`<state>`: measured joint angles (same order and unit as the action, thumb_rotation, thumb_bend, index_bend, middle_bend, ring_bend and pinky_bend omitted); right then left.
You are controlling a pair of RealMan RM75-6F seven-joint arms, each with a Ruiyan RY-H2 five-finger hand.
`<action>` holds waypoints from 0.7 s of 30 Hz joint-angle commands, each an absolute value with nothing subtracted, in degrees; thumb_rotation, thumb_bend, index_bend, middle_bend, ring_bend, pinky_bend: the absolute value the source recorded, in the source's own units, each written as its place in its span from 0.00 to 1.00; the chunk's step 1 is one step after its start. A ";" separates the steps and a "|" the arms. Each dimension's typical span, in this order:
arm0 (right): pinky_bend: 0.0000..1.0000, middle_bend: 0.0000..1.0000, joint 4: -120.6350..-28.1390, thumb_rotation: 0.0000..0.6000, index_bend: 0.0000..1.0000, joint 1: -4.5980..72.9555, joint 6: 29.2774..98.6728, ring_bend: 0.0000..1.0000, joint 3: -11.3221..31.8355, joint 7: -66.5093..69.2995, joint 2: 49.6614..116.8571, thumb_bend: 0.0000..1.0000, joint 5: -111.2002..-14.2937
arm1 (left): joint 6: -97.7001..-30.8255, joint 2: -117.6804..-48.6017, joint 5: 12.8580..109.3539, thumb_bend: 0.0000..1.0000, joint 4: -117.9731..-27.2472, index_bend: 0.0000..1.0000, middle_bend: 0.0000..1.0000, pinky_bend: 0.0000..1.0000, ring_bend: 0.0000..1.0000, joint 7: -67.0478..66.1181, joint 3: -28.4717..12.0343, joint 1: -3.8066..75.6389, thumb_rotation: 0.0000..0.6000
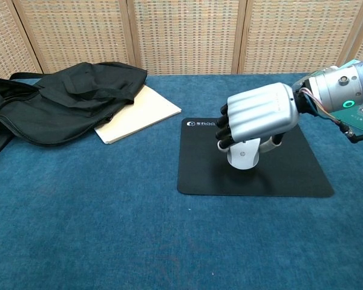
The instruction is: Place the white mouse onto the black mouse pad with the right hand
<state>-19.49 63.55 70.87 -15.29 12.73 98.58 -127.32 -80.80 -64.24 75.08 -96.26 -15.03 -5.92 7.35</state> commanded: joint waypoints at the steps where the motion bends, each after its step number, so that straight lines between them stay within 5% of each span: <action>1: 0.47 0.32 -15.04 1.00 0.44 63.28 71.73 0.29 -17.72 13.54 101.14 0.78 -127.37 | -80.58 -64.19 74.90 0.01 -96.18 0.00 0.00 0.00 0.00 -14.90 -5.93 7.48 1.00; 4: 0.43 0.15 -13.29 1.00 0.22 62.94 71.09 0.14 -18.63 13.04 101.79 0.51 -126.78 | -80.38 -64.10 74.72 0.01 -96.13 0.00 0.00 0.00 0.00 -14.72 -5.92 7.60 1.00; 6: 0.31 0.03 -12.11 1.00 0.06 62.58 70.07 0.04 -18.32 10.63 102.24 0.28 -125.56 | -80.22 -64.09 74.63 0.01 -96.10 0.00 0.00 0.00 0.00 -14.74 -5.87 7.70 1.00; 8: 0.16 0.00 -11.81 1.00 0.00 62.36 69.79 0.00 -17.92 8.90 102.38 0.09 -124.46 | -80.16 -64.11 74.59 0.01 -96.11 0.00 0.00 0.00 0.00 -14.80 -5.82 7.76 1.00; 11: 0.11 0.00 -11.84 1.00 0.00 62.08 70.32 0.00 -17.15 6.83 102.00 0.01 -122.59 | -80.24 -64.15 74.60 0.01 -96.18 0.00 0.00 0.00 0.00 -14.90 -5.74 7.78 1.00; 21: 0.11 0.00 -15.49 1.00 0.00 58.76 75.98 0.00 -15.59 3.78 96.81 0.00 -117.68 | -80.50 -64.02 75.23 0.01 -96.52 0.00 0.00 0.00 0.00 -14.77 -5.25 7.77 1.00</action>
<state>-14.42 59.76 74.86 -16.20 4.57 97.92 -118.63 -80.49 -64.04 75.21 -96.51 -14.79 -5.27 7.78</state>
